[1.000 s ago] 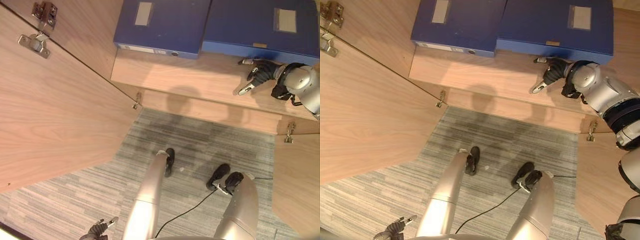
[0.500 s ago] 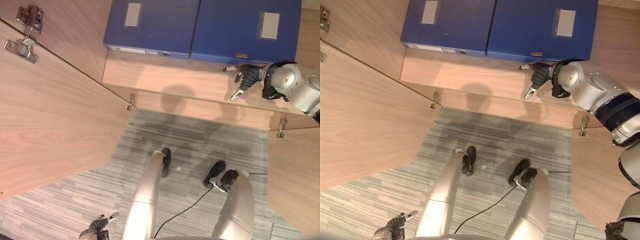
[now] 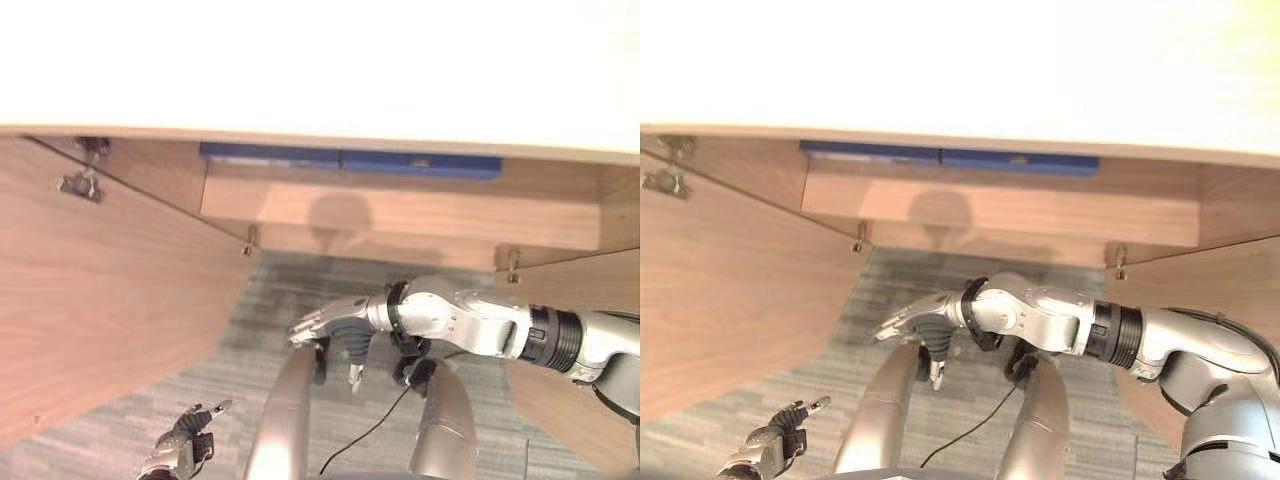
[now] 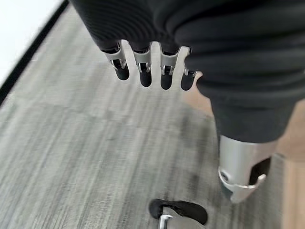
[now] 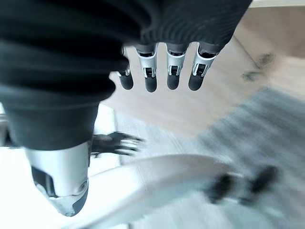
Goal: Put the empty folder in the office cabinet
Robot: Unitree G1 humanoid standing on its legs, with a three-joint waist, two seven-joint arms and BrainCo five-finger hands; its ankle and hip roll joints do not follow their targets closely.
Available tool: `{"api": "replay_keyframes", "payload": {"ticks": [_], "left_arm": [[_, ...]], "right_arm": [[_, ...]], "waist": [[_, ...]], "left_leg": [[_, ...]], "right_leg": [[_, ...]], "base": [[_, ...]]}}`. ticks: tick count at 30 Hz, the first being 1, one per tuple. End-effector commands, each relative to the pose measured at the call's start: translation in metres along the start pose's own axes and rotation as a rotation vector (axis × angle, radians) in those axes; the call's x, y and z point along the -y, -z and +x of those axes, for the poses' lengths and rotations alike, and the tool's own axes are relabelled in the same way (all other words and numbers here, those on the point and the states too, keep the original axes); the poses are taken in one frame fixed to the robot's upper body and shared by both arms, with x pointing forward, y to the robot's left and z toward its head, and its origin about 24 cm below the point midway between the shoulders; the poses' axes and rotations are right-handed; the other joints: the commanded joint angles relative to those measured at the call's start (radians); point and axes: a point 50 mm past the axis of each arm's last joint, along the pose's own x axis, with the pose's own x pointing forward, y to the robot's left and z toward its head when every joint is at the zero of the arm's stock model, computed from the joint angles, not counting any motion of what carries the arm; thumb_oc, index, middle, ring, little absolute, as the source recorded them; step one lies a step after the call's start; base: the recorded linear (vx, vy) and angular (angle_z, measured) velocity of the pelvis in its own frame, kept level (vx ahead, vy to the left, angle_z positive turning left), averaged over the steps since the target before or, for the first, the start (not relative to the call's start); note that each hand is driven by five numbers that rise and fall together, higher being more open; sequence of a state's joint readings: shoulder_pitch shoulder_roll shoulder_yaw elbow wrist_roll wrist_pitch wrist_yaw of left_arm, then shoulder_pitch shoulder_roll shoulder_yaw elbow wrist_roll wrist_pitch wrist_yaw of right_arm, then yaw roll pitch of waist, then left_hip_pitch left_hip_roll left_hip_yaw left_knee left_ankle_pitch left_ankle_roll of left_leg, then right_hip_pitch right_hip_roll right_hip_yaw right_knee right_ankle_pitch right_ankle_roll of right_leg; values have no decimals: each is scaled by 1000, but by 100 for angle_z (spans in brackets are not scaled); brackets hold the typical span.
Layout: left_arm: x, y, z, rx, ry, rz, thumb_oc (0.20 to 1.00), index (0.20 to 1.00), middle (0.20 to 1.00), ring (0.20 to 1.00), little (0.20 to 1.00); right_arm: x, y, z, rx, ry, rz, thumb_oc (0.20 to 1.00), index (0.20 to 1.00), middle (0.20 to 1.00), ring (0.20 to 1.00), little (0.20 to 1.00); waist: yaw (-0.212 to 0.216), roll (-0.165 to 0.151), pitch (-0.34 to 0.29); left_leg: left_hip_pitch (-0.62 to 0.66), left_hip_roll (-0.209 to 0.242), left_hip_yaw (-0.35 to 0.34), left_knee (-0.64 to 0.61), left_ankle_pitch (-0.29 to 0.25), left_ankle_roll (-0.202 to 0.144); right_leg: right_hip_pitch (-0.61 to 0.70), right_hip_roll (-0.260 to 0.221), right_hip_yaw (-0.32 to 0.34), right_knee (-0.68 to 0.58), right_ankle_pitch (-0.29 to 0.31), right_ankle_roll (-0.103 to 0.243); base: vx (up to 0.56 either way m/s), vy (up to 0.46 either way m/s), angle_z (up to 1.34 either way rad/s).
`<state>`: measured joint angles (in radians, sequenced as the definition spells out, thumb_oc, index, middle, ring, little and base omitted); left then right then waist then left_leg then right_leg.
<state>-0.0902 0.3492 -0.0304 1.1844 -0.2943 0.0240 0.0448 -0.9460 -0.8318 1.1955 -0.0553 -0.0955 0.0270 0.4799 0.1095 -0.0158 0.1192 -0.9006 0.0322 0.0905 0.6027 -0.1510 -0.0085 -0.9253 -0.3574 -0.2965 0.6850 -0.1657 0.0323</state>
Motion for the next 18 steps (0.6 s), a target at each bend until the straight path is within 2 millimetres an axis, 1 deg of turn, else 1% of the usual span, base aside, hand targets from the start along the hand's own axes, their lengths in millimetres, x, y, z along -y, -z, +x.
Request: {"api": "replay_keyframes", "payload": {"ticks": [1, 2, 3, 4, 6, 7, 8, 10, 13, 14, 15, 16, 17, 18], "left_arm": [[-26, 2, 0, -42, -86, 58, 1000, 1000, 1000, 1000, 1000], [-26, 3, 0, -43, -87, 60, 1000, 1000, 1000, 1000, 1000], [-28, 1, 0, -45, -92, 74, 1000, 1000, 1000, 1000, 1000], [-28, 0, 0, -43, -96, 81, 1000, 1000, 1000, 1000, 1000], [-30, 0, 0, -46, -101, 96, 1000, 1000, 1000, 1000, 1000], [-30, 4, 0, -63, -97, 122, 1000, 1000, 1000, 1000, 1000], [-29, 8, 0, -73, -89, 135, 1000, 1000, 1000, 1000, 1000], [-25, 13, -1, -87, -76, 161, 1000, 1000, 1000, 1000, 1000], [-11, 25, -2, -110, -31, 167, 1000, 1000, 1000, 1000, 1000], [-11, 26, -2, -111, -32, 168, 1000, 1000, 1000, 1000, 1000], [-10, 29, -3, -120, -27, 169, 1000, 1000, 1000, 1000, 1000], [-8, 44, -6, -159, -15, 180, 1000, 1000, 1000, 1000, 1000], [-9, 44, -6, -160, -16, 182, 1000, 1000, 1000, 1000, 1000], [-9, 51, -8, -179, -9, 185, 1000, 1000, 1000, 1000, 1000]], "right_arm": [[40, 13, -22, -82, 143, -76, 1000, 1000, 1000, 1000, 1000], [40, 13, -22, -81, 145, -75, 1000, 1000, 1000, 1000, 1000], [37, 19, -18, -114, 154, -99, 1000, 1000, 1000, 1000, 1000], [35, 23, -15, -126, 165, -91, 1000, 1000, 1000, 1000, 1000], [33, 25, -13, -125, 179, -75, 1000, 1000, 1000, 1000, 1000], [29, 27, -7, -126, 191, -36, 1000, 1000, 1000, 1000, 1000], [23, 31, -3, -140, 191, -14, 1000, 1000, 1000, 1000, 1000], [6, 41, 9, -169, 178, 62, 1000, 1000, 1000, 1000, 1000], [-30, 56, 27, -219, 145, 227, 1000, 1000, 1000, 1000, 1000], [-30, 56, 28, -218, 145, 227, 1000, 1000, 1000, 1000, 1000], [-44, 63, 31, -248, 132, 283, 1000, 1000, 1000, 1000, 1000], [-77, 70, 37, -292, 107, 406, 1000, 1000, 1000, 1000, 1000], [-78, 70, 38, -291, 107, 407, 1000, 1000, 1000, 1000, 1000], [-92, 75, 39, -325, 94, 458, 1000, 1000, 1000, 1000, 1000]], "waist": [[33, -29, 113], [34, -28, 120], [25, -35, 115], [20, -37, 114], [19, -40, 115], [10, -44, 121], [8, -44, 120], [6, -44, 116], [6, -45, 99], [7, -46, 101], [8, -46, 94], [9, -44, 74], [10, -44, 76], [9, -42, 66]], "left_leg": [[58, 59, -28, -43, -2, -61], [72, 59, -28, -52, 2, -61], [133, 61, -22, -90, 10, -67], [179, 63, -19, -120, 15, -71], [220, 63, -16, -143, 21, -76], [283, 58, -5, -188, 62, -71], [322, 57, -4, -210, 64, -73], [380, 61, -3, -237, 70, -76], [468, 79, 4, -296, 91, -85], [474, 79, 4, -299, 92, -86], [504, 83, 5, -323, 97, -87], [559, 93, 9, -362, 111, -92], [565, 94, 9, -366, 112, -93], [599, 99, 14, -394, 119, -96]], "right_leg": [[153, -50, 36, -153, 110, 108], [168, -48, 32, -163, 114, 108], [229, -36, 26, -213, 126, 111], [271, -28, 20, -239, 130, 113], [316, -23, 14, -269, 138, 115], [383, -16, -5, -327, 176, 104], [420, -9, -9, -349, 178, 106], [483, 5, -16, -393, 184, 107], [567, 32, -24, -450, 191, 112], [573, 33, -24, -453, 193, 112], [600, 41, -26, -474, 196, 113], [651, 64, -34, -517, 199, 117], [657, 65, -35, -521, 201, 117], [683, 75, -38, -546, 204, 119]], "base": [[5, -44, -3], [38, -67, -1], [44, -50, -5], [47, -51, -16], [6, -48, -26], [3, -67, -18], [3, -76, -14], [62, -95, -7], [60, -96, -8], [50, -65, -4], [71, -113, -2], [71, -113, -5], [88, -96, -5], [68, -91, -11]]}}
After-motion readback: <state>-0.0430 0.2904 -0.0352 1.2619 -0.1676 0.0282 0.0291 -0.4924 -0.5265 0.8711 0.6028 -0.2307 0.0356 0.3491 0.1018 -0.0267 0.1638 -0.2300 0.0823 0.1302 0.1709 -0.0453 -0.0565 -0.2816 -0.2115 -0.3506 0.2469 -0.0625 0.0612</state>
